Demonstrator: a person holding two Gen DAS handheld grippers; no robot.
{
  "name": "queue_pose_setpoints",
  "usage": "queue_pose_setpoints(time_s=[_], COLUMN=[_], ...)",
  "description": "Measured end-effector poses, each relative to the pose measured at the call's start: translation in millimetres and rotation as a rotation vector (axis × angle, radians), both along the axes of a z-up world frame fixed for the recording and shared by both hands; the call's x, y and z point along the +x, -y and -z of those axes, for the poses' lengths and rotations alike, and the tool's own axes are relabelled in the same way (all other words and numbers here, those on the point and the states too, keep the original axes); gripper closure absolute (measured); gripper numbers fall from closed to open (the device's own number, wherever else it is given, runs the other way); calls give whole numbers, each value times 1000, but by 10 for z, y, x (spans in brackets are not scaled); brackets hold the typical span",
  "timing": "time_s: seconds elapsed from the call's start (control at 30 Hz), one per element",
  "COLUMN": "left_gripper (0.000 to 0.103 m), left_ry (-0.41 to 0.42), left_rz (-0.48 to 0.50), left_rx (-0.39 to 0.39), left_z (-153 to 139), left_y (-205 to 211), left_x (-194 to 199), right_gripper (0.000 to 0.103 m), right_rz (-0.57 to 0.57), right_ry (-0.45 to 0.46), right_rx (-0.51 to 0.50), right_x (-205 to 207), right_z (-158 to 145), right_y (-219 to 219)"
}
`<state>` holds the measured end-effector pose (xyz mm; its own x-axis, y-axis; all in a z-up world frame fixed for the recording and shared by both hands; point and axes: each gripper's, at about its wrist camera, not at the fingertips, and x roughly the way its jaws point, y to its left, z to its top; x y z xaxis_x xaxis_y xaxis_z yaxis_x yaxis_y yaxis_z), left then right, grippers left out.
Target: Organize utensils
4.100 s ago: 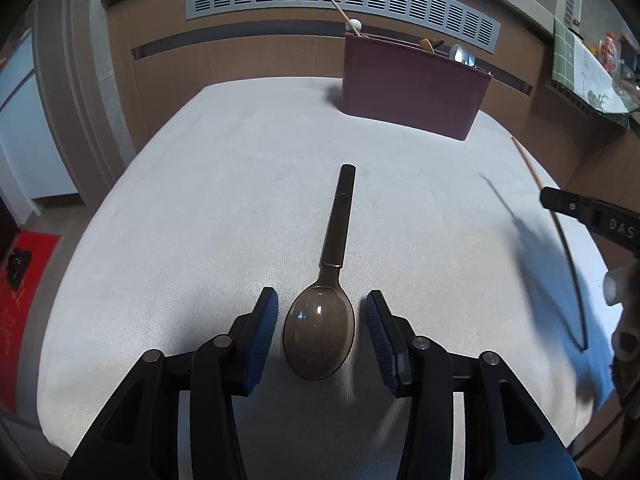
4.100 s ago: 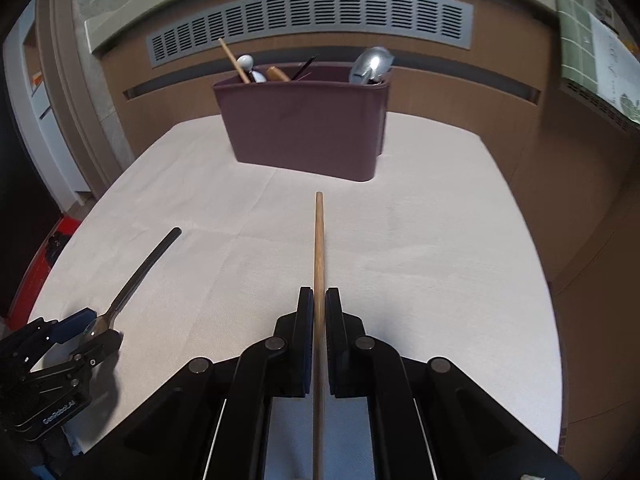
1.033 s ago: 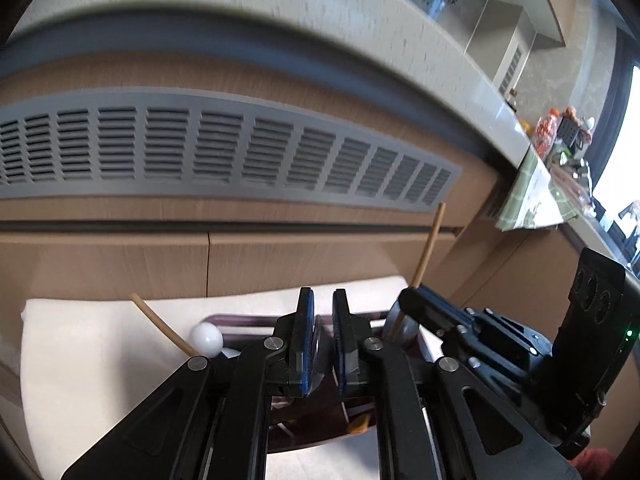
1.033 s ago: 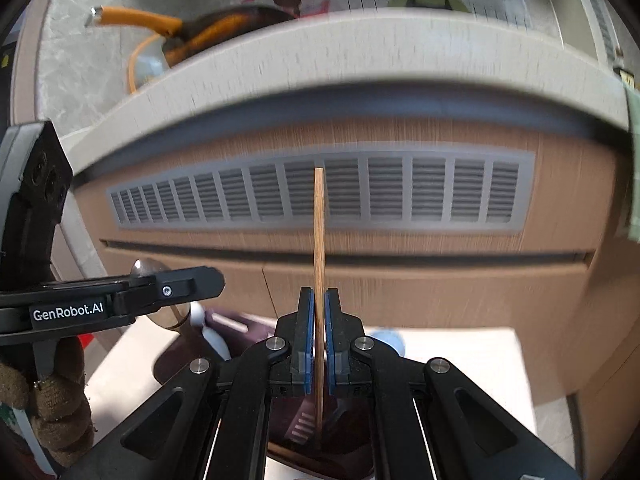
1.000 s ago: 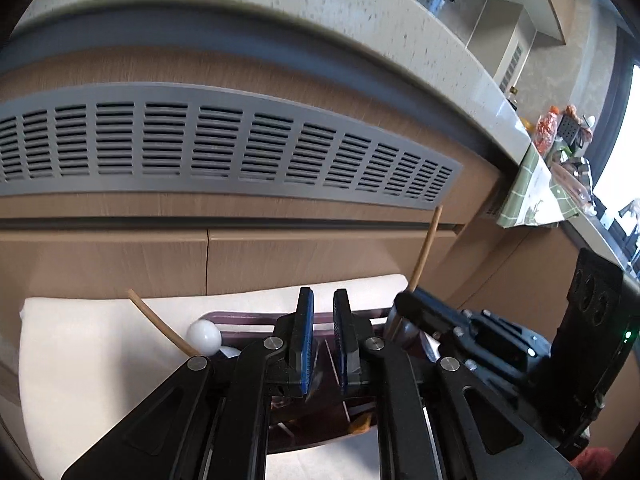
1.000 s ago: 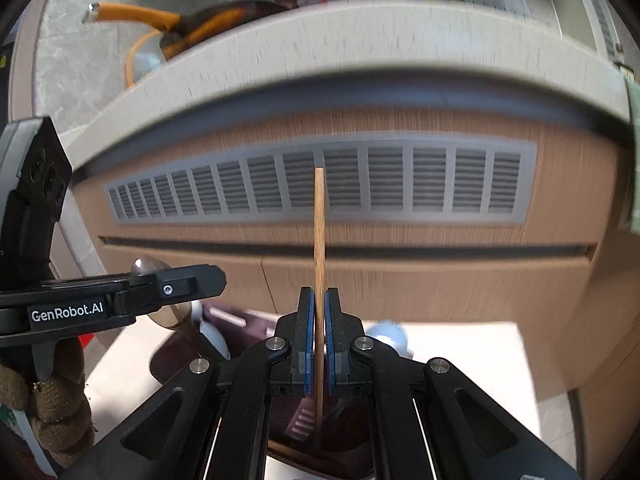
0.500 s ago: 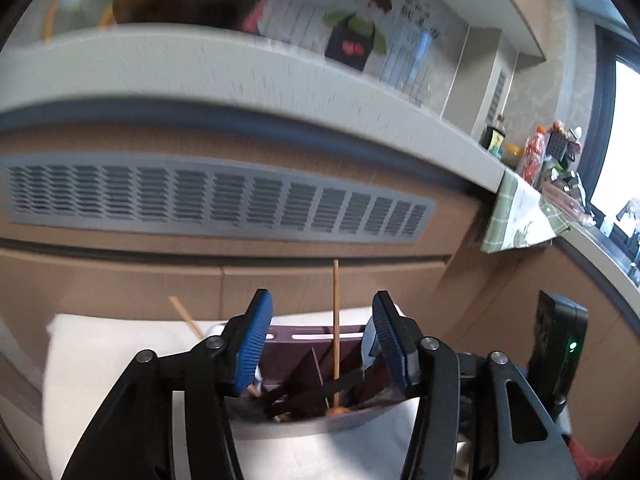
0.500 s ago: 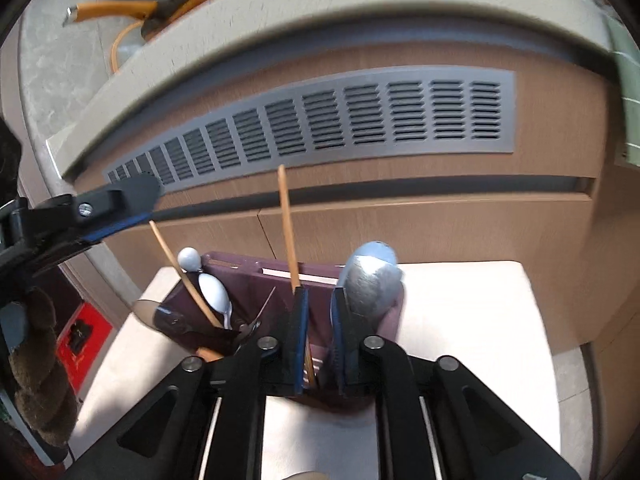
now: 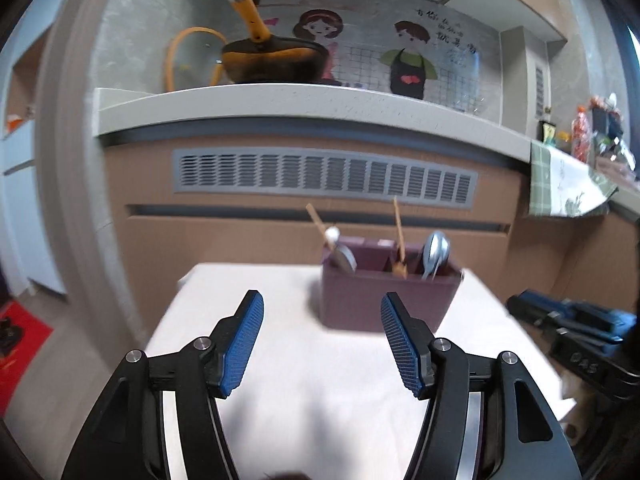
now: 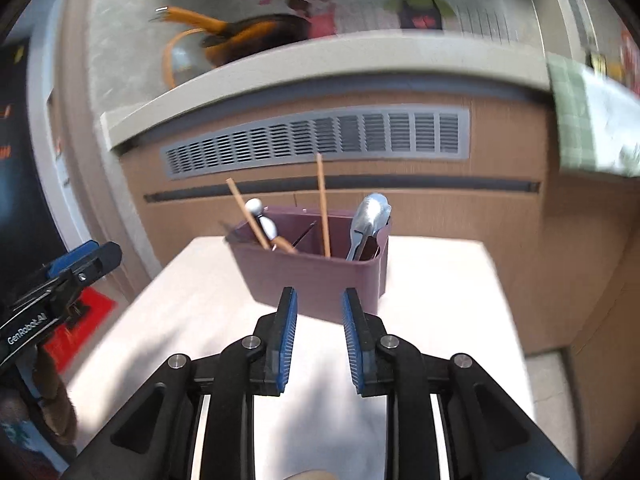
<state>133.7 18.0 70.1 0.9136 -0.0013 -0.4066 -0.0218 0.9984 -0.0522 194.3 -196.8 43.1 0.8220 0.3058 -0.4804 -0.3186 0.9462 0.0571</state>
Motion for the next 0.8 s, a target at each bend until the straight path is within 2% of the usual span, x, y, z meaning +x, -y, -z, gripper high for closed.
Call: queue_pose_setpoints(time_s=[0.1, 0.23, 0.37, 0.8], left_gripper=[41, 41, 41, 41], left_ry=[-18, -34, -50, -77], left_rz=[-20, -9, 3, 48], left_rx=[34, 12, 23, 6], left_z=[54, 83, 96, 67], left_y=[93, 128, 193, 296], left_x=[-277, -567, -733, -909], right_gripper=[78, 77, 77, 77], right_rz=[4, 4, 30, 36], right_ry=[41, 30, 47, 51], right_rx=[0, 29, 5, -20], right_x=[-370, -715, -947, -1173], right_z=[-30, -1, 17, 33], right_y=[-29, 31, 84, 99])
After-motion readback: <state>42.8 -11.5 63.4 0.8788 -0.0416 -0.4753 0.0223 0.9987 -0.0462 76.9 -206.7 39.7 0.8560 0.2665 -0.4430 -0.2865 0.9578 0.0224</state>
